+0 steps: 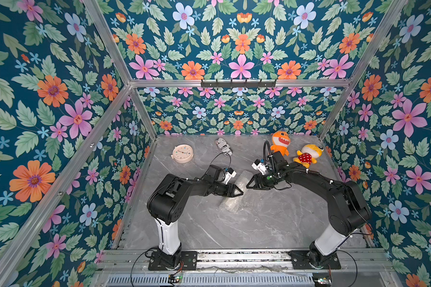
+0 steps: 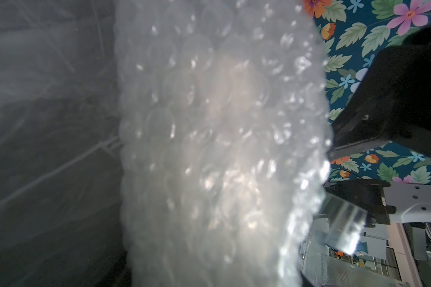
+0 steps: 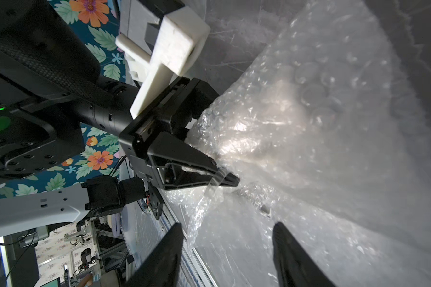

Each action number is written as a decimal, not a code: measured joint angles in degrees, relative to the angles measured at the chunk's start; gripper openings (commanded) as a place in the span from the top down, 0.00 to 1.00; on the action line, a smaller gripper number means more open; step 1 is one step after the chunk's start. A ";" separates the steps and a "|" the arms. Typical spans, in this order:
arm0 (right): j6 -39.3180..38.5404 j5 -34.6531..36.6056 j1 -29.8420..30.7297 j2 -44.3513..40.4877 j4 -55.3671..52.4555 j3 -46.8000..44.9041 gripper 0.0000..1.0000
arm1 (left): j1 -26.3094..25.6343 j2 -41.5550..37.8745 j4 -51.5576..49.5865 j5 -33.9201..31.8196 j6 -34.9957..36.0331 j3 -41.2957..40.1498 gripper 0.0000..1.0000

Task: Wrap vases in bubble wrap
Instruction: Stick the tape on the bubble wrap.

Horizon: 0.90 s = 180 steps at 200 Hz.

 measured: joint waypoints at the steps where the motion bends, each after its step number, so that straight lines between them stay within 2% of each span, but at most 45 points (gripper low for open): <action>1: 0.11 -0.09 0.02 0.02 0.17 -0.07 0.36 | 0.00 0.00 0.00 0.00 0.00 0.00 1.00; 44: 4.20 -4.81 0.07 3.85 8.81 -1.55 0.33 | 0.00 0.00 -0.09 0.04 -0.02 0.04 1.00; 78: 5.40 -6.67 0.83 5.55 11.32 0.90 0.32 | 0.00 0.00 -0.22 0.04 -0.02 0.13 1.00; 180: 5.73 -5.62 2.21 4.66 9.46 1.73 0.32 | 0.00 0.20 -0.92 0.26 -0.02 0.59 1.00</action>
